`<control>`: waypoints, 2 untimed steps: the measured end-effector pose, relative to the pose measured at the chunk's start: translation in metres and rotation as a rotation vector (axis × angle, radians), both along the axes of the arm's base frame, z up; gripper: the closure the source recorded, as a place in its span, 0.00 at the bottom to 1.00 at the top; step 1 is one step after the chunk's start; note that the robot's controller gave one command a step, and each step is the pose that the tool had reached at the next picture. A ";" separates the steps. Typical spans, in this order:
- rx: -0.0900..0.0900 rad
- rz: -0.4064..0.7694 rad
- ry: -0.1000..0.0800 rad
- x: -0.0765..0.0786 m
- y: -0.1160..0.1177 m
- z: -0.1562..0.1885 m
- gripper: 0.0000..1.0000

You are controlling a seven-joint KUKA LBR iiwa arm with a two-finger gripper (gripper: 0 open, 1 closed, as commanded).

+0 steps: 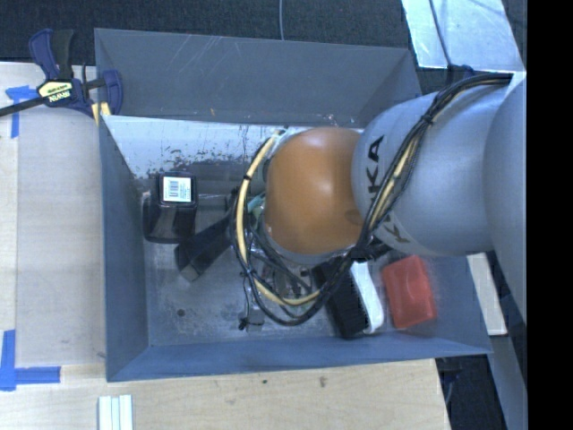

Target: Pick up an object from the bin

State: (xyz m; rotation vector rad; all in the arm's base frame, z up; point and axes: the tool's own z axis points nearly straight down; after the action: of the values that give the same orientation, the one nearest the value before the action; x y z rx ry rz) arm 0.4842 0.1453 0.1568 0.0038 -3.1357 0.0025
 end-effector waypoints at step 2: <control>0.001 0.092 -0.008 0.034 -0.064 -0.059 0.00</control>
Offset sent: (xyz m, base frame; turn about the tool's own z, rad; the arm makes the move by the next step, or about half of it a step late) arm 0.0450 -0.0918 -0.0868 -0.1207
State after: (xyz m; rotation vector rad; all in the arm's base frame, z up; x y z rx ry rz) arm 0.5184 0.0815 0.0981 0.1484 -3.1398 0.0006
